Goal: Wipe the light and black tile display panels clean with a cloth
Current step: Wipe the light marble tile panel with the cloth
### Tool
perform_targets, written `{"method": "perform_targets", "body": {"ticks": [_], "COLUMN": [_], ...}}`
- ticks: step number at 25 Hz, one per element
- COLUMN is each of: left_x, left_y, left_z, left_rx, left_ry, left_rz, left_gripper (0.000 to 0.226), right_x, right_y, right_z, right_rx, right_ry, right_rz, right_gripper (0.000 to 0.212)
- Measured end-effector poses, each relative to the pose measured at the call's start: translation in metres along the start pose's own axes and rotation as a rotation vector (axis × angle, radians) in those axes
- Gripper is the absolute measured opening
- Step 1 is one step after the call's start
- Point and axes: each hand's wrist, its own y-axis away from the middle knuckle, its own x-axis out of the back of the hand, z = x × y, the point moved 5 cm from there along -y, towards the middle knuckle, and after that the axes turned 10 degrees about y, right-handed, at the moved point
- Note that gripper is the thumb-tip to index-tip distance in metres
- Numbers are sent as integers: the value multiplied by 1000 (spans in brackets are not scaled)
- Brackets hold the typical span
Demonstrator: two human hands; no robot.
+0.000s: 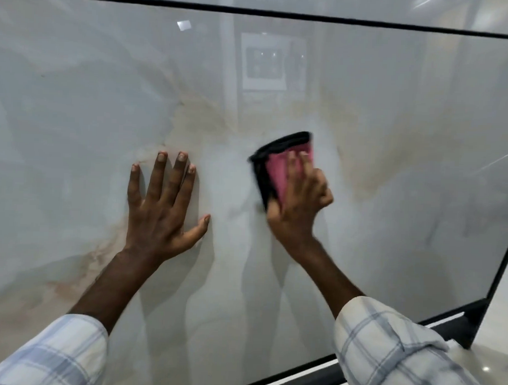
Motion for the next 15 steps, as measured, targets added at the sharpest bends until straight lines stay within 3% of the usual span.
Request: {"method": "perform_targets", "body": {"ticks": [3,5,6,7,9,10,11,13,15], "left_x": [2,3,4,4,3,0,-3,-12,-20], "left_y": [1,1,0,1,5,11,19,39,57], "left_z": [1,0,-1,0,11,20,28,40,49], "left_rx": [1,3,10,15,-11,-45,-80,-112,-87], "left_ry": [8,9,19,40,103,130,144,129,125], "left_rz": [14,18,13,-2,-56,-86,-111,-141,-148], "left_gripper": [90,90,89,88,85,83,82,81,81], "right_x": [2,-2,-7,-10,-12,-13,-14,-12,-12], "right_y": [26,14,5,-2,-2,7,15,25,49], "right_z": [-18,14,38,67,117,126,122,94,51], "right_rx": [619,746,644,405,-288,-565,-703,-616,-219], "right_ry": [37,71,67,32,-105,-166,-181,-124,-27], "right_rz": [31,48,18,-20,-43,-38,-35,-10,-19], "right_gripper": [84,77,79,82,81,78,77,76,80]}}
